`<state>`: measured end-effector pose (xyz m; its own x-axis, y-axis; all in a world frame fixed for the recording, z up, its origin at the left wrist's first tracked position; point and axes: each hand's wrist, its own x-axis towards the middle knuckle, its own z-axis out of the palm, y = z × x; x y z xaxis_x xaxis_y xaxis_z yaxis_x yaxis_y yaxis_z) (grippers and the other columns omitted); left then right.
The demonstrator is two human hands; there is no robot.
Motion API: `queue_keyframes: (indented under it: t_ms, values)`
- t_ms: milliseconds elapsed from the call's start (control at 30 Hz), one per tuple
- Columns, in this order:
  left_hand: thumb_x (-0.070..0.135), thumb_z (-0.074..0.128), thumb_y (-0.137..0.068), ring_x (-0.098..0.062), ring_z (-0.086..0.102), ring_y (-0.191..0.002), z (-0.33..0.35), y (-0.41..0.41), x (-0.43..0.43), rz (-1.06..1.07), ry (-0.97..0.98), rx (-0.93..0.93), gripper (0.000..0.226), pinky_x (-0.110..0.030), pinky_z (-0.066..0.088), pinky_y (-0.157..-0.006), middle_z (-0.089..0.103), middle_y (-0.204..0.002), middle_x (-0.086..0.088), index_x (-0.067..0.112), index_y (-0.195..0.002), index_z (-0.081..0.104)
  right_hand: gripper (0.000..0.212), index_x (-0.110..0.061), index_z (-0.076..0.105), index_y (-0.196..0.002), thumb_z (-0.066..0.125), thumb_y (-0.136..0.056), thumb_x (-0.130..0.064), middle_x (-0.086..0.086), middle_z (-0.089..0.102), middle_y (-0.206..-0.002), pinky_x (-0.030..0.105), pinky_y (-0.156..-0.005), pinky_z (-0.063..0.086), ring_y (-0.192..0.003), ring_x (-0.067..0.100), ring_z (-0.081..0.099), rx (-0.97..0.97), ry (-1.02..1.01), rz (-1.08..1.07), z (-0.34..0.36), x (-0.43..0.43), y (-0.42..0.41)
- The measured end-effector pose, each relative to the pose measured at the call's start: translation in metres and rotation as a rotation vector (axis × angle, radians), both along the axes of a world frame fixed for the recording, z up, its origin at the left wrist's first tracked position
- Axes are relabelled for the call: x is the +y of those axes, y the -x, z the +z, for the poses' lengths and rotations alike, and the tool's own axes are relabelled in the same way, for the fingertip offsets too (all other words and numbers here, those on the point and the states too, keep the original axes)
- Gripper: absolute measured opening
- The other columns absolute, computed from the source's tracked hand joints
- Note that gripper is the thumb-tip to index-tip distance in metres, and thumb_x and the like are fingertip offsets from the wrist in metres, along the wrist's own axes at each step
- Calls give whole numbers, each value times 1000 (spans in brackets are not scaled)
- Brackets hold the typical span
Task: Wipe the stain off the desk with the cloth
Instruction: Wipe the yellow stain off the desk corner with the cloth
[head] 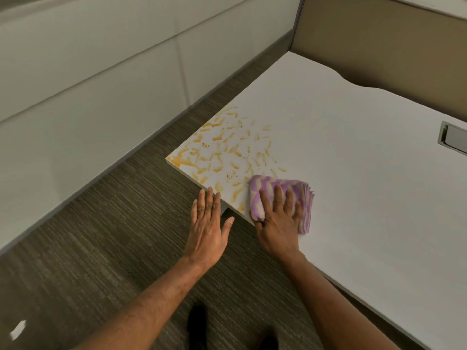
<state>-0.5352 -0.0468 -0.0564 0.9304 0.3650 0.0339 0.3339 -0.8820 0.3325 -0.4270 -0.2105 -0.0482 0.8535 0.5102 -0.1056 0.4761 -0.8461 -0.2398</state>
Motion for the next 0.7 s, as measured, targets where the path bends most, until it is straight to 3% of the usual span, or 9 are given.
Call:
queue_keyframes:
  t_ms: [167, 267, 400, 700]
  values:
    - [52, 33, -107, -27, -13, -159, -3, -4, 4, 4, -3, 23, 77, -45, -2, -131, -8, -171, -13, 7, -163, 5, 77, -34, 3, -161, 27, -89, -48, 6, -8, -170, 59, -125, -3, -155, 31, -18, -49, 11, 119, 0, -27, 11]
    - [55, 29, -106, -27, -14, -159, -5, -5, 10, 8, -25, 43, 79, -46, -3, -130, -10, -171, -13, 8, -163, 2, 77, -37, -1, -160, 33, -93, -47, 5, -10, -170, 59, -125, -3, -155, 31, -17, -42, 33, 44, -3, -36, 4]
    - [58, 24, -104, -28, -14, -159, -5, -4, 18, 16, -32, 46, 81, -46, -3, -130, -9, -172, -13, 8, -163, 1, 76, -39, -9, -159, 38, -100, -50, 6, -19, -168, 58, -123, -13, -153, 33, -25, -7, 5, -62, -3, -7, -3]
    - [59, 22, -104, -30, -12, -159, -9, -6, 30, 23, -79, 67, 82, -49, 2, -131, -8, -172, -15, 6, -163, 2, 82, -35, -4, -160, 46, -96, -42, 9, -17, -168, 54, -119, -22, -150, 35, -29, -25, -14, 46, -2, 35, 2]
